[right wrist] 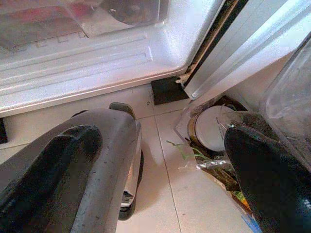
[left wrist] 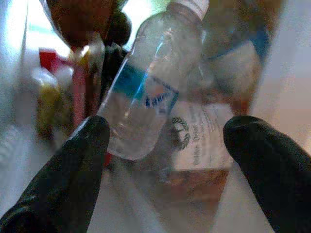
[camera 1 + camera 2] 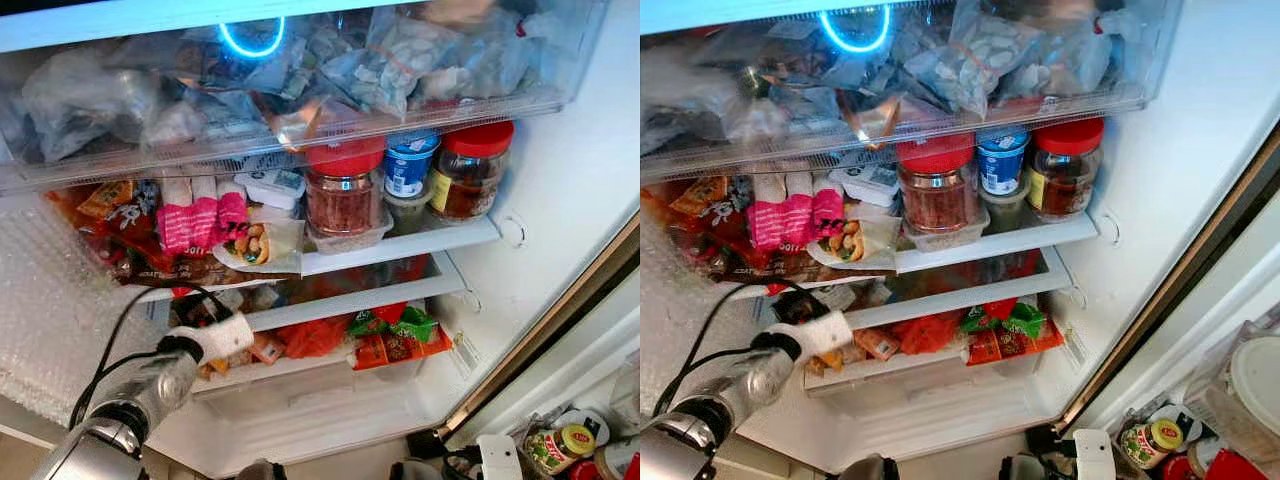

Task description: Restocking fridge

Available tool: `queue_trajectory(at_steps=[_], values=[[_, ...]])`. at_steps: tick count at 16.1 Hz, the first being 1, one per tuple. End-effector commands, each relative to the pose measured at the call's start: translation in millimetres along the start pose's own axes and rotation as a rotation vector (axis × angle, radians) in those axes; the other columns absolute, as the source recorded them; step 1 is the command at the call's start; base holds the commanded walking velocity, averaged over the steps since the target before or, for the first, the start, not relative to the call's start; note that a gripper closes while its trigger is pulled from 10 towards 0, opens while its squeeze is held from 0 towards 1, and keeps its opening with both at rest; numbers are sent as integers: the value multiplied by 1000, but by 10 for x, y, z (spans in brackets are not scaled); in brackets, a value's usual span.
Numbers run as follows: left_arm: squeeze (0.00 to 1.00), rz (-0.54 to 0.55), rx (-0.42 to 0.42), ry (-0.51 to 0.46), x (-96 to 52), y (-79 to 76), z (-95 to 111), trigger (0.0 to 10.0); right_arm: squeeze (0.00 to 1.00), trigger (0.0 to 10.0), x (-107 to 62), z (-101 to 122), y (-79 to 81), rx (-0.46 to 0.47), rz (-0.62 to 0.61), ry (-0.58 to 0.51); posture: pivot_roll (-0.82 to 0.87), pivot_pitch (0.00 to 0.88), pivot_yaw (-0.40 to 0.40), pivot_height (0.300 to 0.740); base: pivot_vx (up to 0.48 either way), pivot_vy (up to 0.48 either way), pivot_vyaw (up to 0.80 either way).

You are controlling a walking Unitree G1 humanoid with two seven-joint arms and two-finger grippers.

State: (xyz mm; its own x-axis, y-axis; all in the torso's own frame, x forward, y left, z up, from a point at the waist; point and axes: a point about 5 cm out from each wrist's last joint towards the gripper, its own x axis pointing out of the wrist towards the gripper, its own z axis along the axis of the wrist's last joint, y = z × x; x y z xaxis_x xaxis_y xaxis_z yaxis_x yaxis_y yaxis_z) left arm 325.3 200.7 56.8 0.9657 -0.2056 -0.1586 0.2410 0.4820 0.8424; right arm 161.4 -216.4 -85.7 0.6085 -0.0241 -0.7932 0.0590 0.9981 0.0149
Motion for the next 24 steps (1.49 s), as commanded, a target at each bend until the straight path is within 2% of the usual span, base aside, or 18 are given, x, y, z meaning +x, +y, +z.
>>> queue_trajectory(at_steps=[1, 4, 7, 10, 12, 15, 18, 21, 24], values=[[0, -47, -137, 21, -70, -91, -55, 10000, 0, 10000, -59, -251, -13, -4, -22, 99, -48, 108, 46, 648, 0, 0, 0], [0, -85, -391, 12, -129, -204, -40, 10000, 0, 10000, -56, -241, -13, -7, -21, 98, -38, 98, 47, 648, 0, 0, 0], [0, -60, -631, 37, -186, -242, -93, 10000, 0, 10000, -52, -231, -12, -8, -19, 97, -35, 86, 49, 648, 0, 0, 0], [0, 12, -715, 103, -192, -187, -184, 10000, 0, 10000, -49, -224, -12, -13, -17, 98, -42, 78, 49, 648, 0, 0, 0], [0, 75, -756, 134, -169, -73, -237, 10000, 0, 10000, -51, -228, -15, -12, -20, 98, -45, 68, 52, 648, 0, 0, 0], [0, 87, -773, 112, -122, 2, -201, 10000, 0, 10000, -52, -228, -17, -15, -20, 98, -46, 61, 51, 648, 0, 0, 0], [0, 79, -796, 79, -90, -3, -133, 10000, 0, 10000, -51, -224, -19, -16, -19, 97, -47, 54, 50, 648, 0, 0, 0], [0, 43, -893, 20, -69, -59, -37, 10000, 0, 10000, -49, -216, -21, -18, -20, 96, -39, 59, 45, 648, 0, 0, 0], [0, 79, -868, 50, -36, -25, -39, 10000, 0, 10000, -47, -212, -17, -16, -16, 94, -39, 61, 45, 648, 0, 0, 0]])
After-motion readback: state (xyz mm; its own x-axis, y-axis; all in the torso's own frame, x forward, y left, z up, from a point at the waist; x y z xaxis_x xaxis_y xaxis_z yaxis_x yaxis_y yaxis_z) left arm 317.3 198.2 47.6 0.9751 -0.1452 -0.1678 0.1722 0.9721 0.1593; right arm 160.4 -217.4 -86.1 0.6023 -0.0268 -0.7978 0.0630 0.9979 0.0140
